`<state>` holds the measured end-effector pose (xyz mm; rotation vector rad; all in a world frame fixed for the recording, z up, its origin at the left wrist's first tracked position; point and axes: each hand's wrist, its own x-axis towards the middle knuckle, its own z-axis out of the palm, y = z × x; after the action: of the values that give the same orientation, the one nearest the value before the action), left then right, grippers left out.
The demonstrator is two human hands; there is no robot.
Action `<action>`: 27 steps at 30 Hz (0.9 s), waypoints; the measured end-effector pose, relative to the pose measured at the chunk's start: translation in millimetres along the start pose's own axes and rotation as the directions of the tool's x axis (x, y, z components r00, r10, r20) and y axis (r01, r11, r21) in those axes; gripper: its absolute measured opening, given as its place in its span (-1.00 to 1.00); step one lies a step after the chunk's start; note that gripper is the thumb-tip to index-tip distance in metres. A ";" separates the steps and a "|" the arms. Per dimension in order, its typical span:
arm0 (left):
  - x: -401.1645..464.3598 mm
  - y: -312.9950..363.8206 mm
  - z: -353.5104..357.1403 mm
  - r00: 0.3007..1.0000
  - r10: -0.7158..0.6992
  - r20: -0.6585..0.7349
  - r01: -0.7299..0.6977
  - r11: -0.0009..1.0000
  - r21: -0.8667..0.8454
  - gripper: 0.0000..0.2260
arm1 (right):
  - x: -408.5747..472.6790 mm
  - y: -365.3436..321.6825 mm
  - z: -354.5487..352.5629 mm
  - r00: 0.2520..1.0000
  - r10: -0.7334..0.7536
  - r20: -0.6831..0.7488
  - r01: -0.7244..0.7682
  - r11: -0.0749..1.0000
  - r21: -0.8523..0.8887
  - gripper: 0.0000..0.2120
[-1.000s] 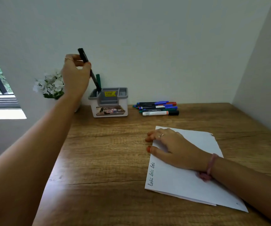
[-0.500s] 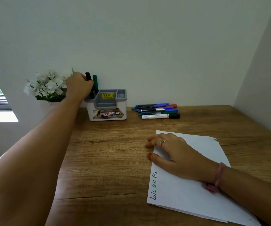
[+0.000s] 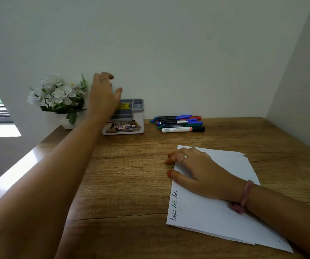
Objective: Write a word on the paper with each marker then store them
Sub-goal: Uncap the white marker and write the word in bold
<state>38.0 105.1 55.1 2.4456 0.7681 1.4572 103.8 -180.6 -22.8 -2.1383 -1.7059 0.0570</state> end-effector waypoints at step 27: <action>-87.3 74.3 83.0 0.802 0.218 0.557 -0.381 0.904 0.195 -0.66 | 1.7 6.6 4.6 0.997 -0.052 -0.055 0.050 0.998 -0.039 -0.64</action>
<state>101.0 4.5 -22.0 3.1096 0.5134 0.6886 109.0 -178.8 -28.9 -2.1016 -1.7411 -0.0491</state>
